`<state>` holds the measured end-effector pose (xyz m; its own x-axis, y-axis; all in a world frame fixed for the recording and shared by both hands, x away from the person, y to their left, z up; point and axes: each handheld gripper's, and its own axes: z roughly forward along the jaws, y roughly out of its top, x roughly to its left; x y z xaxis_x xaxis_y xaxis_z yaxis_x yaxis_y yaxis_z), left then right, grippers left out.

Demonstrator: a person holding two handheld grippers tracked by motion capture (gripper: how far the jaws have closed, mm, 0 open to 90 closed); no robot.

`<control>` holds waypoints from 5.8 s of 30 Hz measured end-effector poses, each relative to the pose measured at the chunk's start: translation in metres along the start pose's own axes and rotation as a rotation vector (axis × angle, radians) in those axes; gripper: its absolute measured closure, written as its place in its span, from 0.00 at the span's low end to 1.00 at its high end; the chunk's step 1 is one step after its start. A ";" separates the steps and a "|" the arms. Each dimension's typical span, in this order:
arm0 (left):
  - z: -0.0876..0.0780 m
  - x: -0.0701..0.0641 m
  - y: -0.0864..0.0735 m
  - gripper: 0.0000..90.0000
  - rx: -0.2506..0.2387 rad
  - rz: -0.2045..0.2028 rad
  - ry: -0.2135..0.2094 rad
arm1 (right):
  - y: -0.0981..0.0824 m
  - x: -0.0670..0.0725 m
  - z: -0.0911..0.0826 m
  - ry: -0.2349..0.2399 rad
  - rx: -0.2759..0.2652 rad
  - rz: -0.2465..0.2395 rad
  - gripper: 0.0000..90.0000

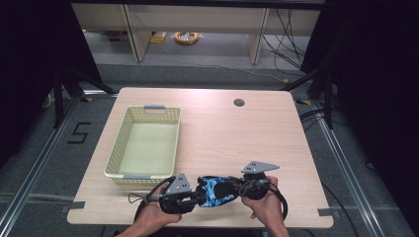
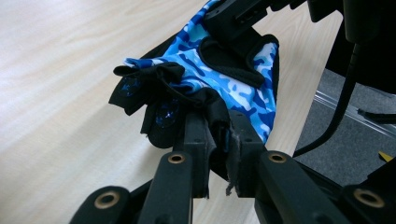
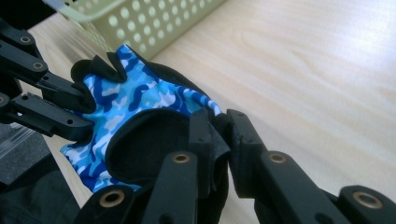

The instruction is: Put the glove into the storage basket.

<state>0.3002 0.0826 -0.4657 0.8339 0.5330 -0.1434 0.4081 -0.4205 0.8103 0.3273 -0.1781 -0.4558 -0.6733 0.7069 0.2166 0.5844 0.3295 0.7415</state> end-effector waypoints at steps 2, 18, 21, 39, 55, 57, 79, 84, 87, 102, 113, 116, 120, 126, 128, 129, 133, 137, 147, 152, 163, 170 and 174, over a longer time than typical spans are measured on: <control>-0.006 0.003 0.007 0.88 -0.002 0.016 0.005 | 0.008 0.002 -0.001 -0.002 -0.009 -0.014 0.90; -0.051 0.038 0.033 0.88 -0.010 0.012 0.034 | 0.062 0.017 0.011 0.034 -0.072 -0.029 0.90; -0.059 0.049 0.033 0.88 -0.010 0.004 0.044 | 0.071 0.023 0.018 0.041 -0.066 -0.032 0.90; -0.109 0.106 0.028 0.88 -0.018 -0.081 0.134 | 0.131 0.052 0.067 0.053 -0.071 -0.071 0.91; -0.126 0.153 0.003 0.88 0.057 -0.160 0.192 | 0.152 0.072 0.122 0.066 -0.015 -0.056 0.91; -0.126 0.157 0.000 0.88 0.078 -0.153 0.194 | 0.152 0.074 0.133 0.063 -0.028 -0.045 0.90; -0.104 0.188 -0.029 0.87 0.208 -0.210 0.208 | 0.144 0.077 0.193 0.019 0.152 -0.039 0.90; -0.099 0.191 -0.029 0.87 0.240 -0.217 0.205 | 0.143 0.077 0.196 -0.004 0.193 -0.025 0.88; -0.098 0.191 -0.028 0.87 0.257 -0.211 0.205 | 0.142 0.077 0.197 -0.012 0.216 -0.010 0.87; -0.092 0.198 -0.026 0.68 0.244 -0.258 0.208 | 0.149 0.083 0.202 -0.039 0.209 -0.105 0.69; -0.096 0.190 -0.012 0.50 0.177 -0.262 0.261 | 0.161 0.085 0.185 -0.047 0.124 -0.148 0.58; -0.100 0.187 -0.006 0.47 0.156 -0.252 0.258 | 0.162 0.081 0.177 -0.038 0.092 -0.145 0.56; -0.104 0.181 0.001 0.44 0.121 -0.238 0.250 | 0.163 0.074 0.162 -0.037 0.065 -0.140 0.54; -0.106 0.167 0.009 0.39 0.085 -0.216 0.248 | 0.159 0.066 0.141 -0.016 0.025 -0.127 0.50; -0.107 0.162 0.012 0.38 0.058 -0.220 0.235 | 0.157 0.064 0.134 -0.016 0.021 -0.129 0.49; -0.107 0.160 0.013 0.38 0.054 -0.215 0.233 | 0.156 0.063 0.130 -0.012 0.020 -0.125 0.49; -0.108 0.149 0.016 0.37 0.033 -0.199 0.206 | 0.150 0.060 0.117 0.019 0.014 -0.091 0.48; -0.107 0.139 0.018 0.35 0.012 -0.207 0.187 | 0.145 0.054 0.104 0.019 -0.018 -0.107 0.47; -0.103 0.112 0.021 0.31 -0.041 -0.208 0.130 | 0.129 0.044 0.069 0.032 -0.037 -0.101 0.45; -0.102 0.101 0.023 0.29 -0.046 -0.197 0.098 | 0.120 0.038 0.055 0.039 -0.058 -0.102 0.44; -0.090 0.075 0.022 0.26 -0.068 -0.172 0.065 | 0.097 0.023 0.031 0.021 -0.080 -0.079 0.43; -0.075 0.049 0.016 0.26 -0.063 -0.151 0.030 | 0.076 0.011 0.024 -0.015 -0.062 -0.073 0.43; -0.069 0.040 0.014 0.25 -0.093 -0.139 0.006 | 0.066 0.009 0.021 -0.003 -0.077 -0.059 0.42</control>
<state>0.3133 0.1484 -0.4214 0.7698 0.5853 -0.2546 0.4827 -0.2730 0.8321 0.3694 -0.1373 -0.4181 -0.7043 0.6895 0.1690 0.5069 0.3218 0.7997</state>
